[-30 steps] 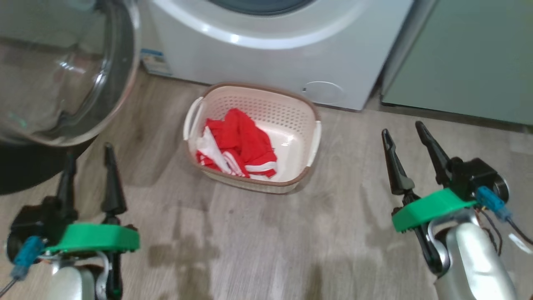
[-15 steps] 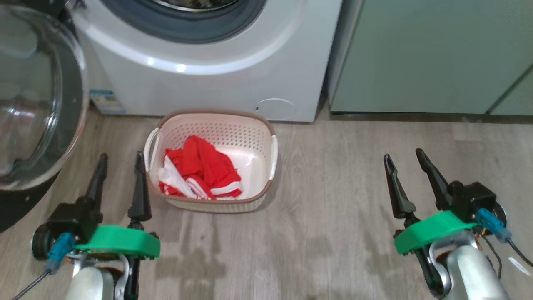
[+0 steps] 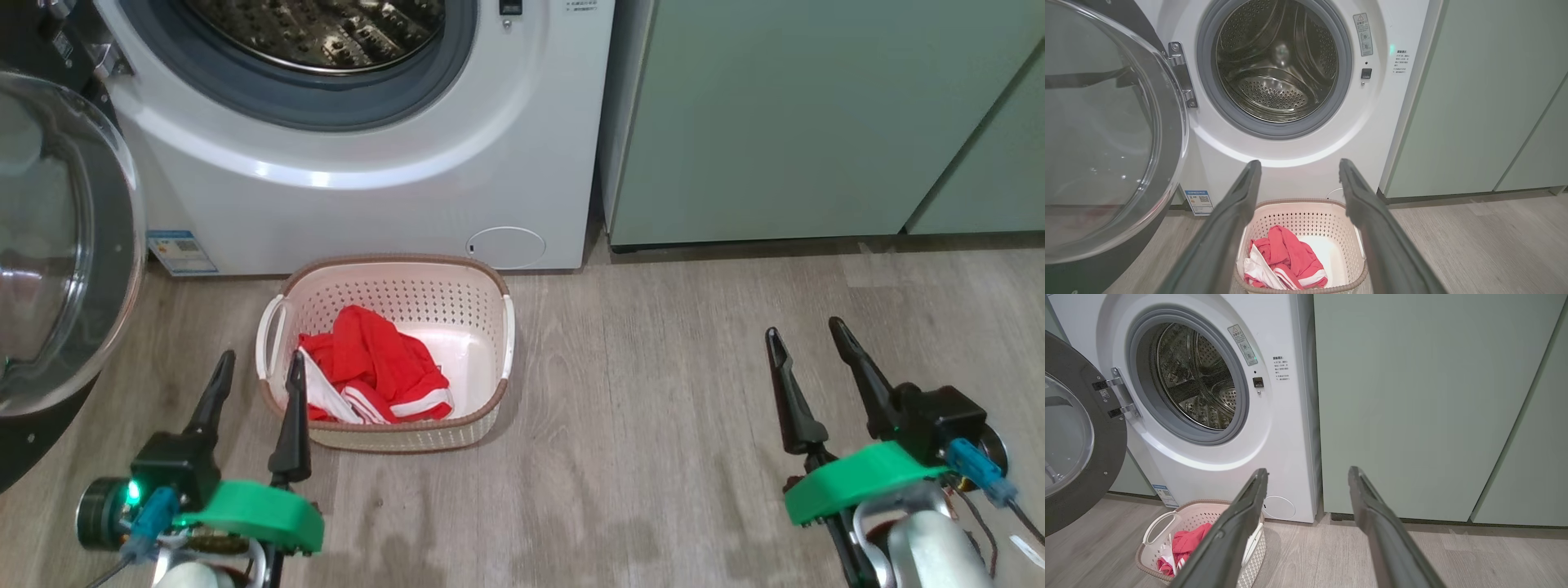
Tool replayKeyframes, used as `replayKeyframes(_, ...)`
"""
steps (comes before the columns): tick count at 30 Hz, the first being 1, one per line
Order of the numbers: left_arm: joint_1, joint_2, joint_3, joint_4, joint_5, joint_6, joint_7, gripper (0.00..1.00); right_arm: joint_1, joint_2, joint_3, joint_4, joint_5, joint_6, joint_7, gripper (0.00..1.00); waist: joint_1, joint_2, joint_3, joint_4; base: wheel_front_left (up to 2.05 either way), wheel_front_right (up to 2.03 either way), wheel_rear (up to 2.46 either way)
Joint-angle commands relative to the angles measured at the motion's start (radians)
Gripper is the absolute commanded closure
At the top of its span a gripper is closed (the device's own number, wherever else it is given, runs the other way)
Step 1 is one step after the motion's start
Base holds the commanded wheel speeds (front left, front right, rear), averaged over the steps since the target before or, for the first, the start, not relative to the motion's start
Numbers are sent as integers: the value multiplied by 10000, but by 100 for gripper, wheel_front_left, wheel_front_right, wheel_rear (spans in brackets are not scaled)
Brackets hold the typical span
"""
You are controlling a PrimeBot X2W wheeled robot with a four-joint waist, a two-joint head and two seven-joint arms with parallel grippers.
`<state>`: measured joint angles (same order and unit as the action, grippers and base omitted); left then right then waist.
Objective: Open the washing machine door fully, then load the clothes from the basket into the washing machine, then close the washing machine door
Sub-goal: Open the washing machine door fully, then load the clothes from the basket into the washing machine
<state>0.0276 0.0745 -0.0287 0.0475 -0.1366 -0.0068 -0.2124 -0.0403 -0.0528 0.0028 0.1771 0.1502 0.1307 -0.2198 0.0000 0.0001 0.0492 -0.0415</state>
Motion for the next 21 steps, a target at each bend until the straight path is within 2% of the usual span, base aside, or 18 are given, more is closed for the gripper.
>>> replayKeyframes(1,-249,179,327,-317,69,72,13,0,-126,26,185,-408,-24,0,-17,0,0,-1,-11,-10,0,0,0)
replayKeyframes(21,-266,278,318,-122,-65,360,97,0,-84,26,89,-655,59,0,96,0,0,-1,62,-27,0,0,0)
